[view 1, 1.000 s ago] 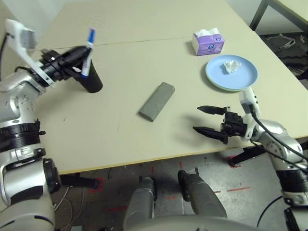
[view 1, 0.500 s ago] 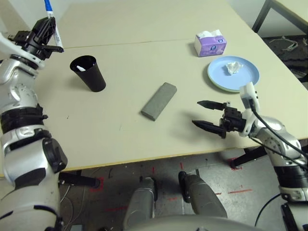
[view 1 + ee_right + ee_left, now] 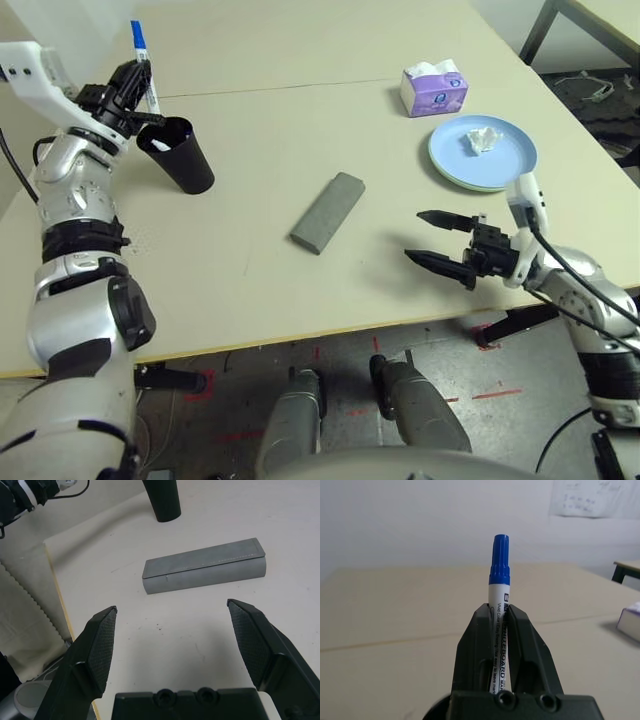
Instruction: Organize and tidy the items on the table.
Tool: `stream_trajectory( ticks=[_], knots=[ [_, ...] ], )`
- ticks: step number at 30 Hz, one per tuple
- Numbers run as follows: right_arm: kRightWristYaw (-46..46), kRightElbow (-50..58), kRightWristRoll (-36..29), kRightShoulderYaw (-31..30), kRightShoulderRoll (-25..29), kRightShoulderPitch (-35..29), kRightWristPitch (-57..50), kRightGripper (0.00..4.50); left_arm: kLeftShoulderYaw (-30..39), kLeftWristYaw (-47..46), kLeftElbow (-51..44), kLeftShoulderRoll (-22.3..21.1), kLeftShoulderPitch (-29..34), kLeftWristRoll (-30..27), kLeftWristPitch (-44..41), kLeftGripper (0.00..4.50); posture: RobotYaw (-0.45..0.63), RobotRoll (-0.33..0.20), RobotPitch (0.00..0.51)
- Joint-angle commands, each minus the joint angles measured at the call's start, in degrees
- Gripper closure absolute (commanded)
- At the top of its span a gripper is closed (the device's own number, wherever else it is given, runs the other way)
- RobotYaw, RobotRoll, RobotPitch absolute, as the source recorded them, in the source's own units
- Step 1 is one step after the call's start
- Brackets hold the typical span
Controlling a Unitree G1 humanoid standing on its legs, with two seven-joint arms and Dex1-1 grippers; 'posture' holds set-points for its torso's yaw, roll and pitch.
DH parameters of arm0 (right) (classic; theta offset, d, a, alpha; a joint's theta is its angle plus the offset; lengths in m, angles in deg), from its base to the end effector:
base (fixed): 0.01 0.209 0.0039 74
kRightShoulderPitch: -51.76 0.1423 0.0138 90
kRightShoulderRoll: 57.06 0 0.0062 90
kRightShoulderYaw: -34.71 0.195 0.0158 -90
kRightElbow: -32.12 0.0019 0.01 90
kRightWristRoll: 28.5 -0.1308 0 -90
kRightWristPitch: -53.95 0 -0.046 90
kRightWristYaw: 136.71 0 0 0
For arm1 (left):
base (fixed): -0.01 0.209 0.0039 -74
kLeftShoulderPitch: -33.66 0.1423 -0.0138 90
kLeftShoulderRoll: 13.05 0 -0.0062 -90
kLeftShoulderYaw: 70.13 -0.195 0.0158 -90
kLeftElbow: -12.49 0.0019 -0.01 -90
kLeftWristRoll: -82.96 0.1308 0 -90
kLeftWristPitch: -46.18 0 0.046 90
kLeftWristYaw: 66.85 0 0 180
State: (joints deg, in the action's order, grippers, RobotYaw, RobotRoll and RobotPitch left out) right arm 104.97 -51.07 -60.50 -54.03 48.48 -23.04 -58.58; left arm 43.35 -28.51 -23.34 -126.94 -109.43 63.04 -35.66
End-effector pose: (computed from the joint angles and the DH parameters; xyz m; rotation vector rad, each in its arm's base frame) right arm 0.2419 -0.2315 0.1217 -0.0024 0.0328 1.1925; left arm 0.3084 0.3455 0.2064 0.0195 -0.3897 -0.1273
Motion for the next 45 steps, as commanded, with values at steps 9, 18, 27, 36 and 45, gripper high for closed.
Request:
stream_trajectory(
  ticks=[9,18,27,36,45],
  knots=[
    [0.7,0.27,-0.3,-0.33,0.47,0.84,-0.35,0.0,0.79,-0.91,-0.38,-1.18,1.9,-0.28,0.74,0.22,-0.2,0.0,0.203],
    [-10.58,-2.87,-6.18,11.22,-1.55,9.84,-2.33,0.0,4.3,-1.71,-6.5,-4.9,4.26,-3.44,-1.92,0.02,-0.22,0.0,0.199],
    [-20.65,-17.59,0.82,26.41,10.4,11.92,5.44,0.0,16.55,-5.13,-15.23,-11.26,25.25,-7.88,-4.55,0.02,-0.23,0.0,0.19],
    [-18.47,-31.01,4.61,26.98,9.13,6.85,17.46,0.0,16.95,-1.47,-32.18,-3.27,46.79,-11.79,-10.75,0.02,-0.19,0.0,0.187],
    [-10.8,-39.16,6.83,24.91,8.99,7.76,31.4,0.0,14.34,-4.36,-42.84,0.12,54.59,-9.8,-13.36,0.02,-0.18,0.0,0.2]
  ],
)
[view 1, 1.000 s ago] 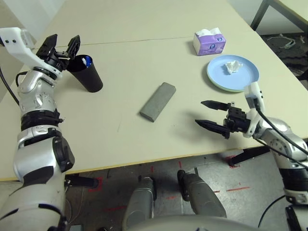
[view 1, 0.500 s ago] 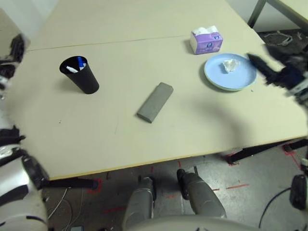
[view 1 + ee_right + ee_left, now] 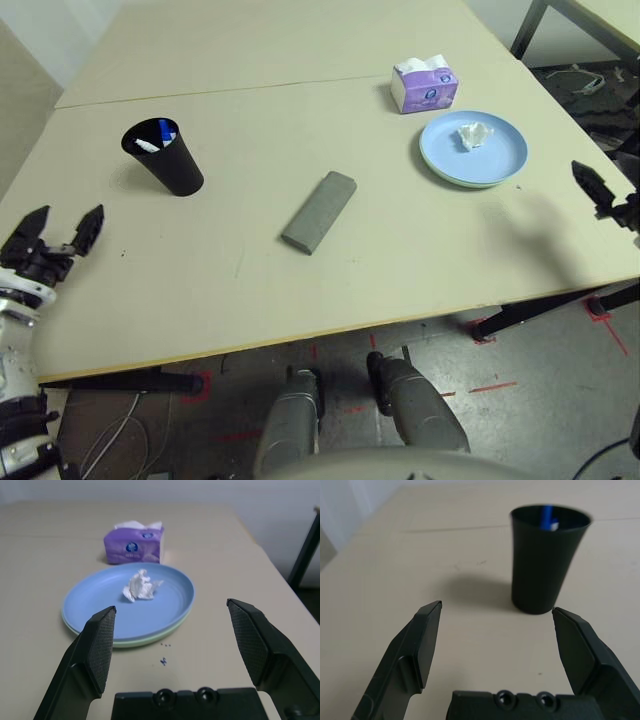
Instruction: Organize and tidy the items on the table.
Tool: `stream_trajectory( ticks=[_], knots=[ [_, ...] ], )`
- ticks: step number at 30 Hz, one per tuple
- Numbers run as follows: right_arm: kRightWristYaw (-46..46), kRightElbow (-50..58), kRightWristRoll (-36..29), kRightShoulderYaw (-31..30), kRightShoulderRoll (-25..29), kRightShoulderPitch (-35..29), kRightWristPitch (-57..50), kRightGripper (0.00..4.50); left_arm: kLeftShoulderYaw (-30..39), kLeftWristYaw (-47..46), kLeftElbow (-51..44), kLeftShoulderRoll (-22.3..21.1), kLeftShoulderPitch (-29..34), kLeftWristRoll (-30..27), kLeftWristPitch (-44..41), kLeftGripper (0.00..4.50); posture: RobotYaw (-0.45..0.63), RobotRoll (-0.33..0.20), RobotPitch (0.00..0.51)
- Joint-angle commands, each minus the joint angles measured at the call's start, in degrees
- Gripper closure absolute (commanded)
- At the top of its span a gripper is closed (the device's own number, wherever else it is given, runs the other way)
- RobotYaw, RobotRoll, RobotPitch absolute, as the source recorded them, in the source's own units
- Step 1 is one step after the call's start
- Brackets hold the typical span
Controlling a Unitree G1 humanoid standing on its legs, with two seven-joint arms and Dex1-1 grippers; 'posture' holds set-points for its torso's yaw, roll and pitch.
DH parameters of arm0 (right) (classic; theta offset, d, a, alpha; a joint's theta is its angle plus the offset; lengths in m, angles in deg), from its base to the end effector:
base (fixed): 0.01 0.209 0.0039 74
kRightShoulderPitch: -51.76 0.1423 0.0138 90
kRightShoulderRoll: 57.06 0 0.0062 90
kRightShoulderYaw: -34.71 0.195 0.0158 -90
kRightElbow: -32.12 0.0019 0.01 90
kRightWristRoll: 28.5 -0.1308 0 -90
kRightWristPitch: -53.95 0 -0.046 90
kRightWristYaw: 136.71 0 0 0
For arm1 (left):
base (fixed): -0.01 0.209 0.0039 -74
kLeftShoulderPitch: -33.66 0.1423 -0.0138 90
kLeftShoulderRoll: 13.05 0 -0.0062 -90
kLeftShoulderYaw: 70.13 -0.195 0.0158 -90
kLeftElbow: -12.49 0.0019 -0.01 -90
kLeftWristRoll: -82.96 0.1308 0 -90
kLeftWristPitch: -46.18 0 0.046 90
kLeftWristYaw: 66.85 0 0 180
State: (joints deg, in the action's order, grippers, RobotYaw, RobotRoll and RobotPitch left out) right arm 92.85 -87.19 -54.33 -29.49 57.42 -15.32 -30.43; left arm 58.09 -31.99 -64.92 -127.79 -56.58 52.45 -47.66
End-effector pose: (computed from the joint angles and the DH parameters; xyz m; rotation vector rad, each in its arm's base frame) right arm 0.2345 -0.3680 0.1442 -0.1593 -0.2456 0.3115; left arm 0.1503 0.3927 0.1284 0.1149 -0.1229 0.0575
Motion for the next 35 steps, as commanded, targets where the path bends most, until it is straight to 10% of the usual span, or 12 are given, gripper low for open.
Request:
stream_trajectory(
  ticks=[1,35],
  knots=[
    [1.49,-3.53,0.61,0.32,0.08,0.18,3.9,0.0,-0.38,-0.97,-1.44,0.98,1.98,0.83,-1.54,0.02,-0.18,0.0,0.201],
    [-3.64,10.23,-0.28,-2.32,-2.59,-2.73,-5.79,0.0,1.03,-2.91,-5.26,-3.08,1.38,1.78,-6.31,0.02,-0.12,0.0,0.233]
  ],
)
